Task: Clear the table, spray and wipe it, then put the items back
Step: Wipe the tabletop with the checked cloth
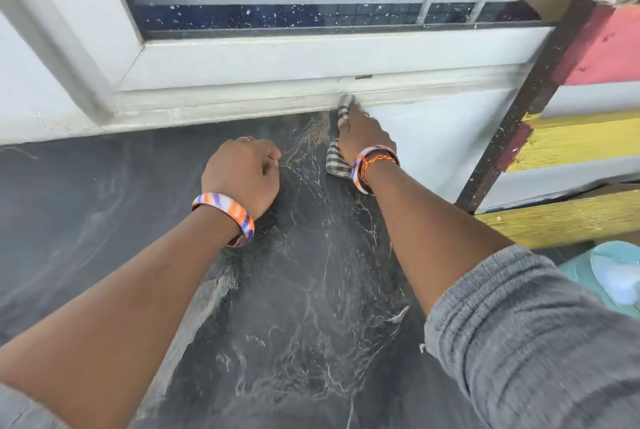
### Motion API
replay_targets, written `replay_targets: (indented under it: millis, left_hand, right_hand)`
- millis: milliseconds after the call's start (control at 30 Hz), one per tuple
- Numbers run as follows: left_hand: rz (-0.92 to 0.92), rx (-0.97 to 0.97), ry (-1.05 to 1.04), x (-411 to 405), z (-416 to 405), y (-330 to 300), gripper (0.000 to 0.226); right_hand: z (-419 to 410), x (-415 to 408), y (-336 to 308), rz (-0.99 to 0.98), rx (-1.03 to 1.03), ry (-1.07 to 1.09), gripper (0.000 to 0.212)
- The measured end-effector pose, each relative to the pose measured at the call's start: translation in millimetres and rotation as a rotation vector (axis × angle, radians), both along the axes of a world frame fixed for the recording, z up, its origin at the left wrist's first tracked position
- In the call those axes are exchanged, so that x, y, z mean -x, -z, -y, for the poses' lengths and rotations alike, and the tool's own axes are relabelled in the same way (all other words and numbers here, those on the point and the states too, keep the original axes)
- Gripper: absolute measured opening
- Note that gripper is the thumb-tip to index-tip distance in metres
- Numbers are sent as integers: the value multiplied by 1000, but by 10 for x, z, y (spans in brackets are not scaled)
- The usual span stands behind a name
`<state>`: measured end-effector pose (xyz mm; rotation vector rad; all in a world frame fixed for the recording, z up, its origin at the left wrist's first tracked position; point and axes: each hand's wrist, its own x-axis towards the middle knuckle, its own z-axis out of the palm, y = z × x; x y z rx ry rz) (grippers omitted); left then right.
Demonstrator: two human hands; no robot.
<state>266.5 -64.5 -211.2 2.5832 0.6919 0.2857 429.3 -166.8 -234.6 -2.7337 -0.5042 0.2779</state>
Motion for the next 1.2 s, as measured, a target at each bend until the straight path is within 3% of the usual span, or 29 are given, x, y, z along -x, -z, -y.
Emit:
replay_targets:
  millis: [233,900,1200]
  left_hand:
    - [-30,-17,129,258,362,-96,28]
    - [-35,-57,579,1893,1555,-399,29]
    - [-81,-91,630,2508,1889,-362,29]
  right_hand:
    - [466,490,8,37,12,73,52]
    - [2509,3078,-79,60,154,449,42]
    - [3061,3768,-29,41,85,548,46]
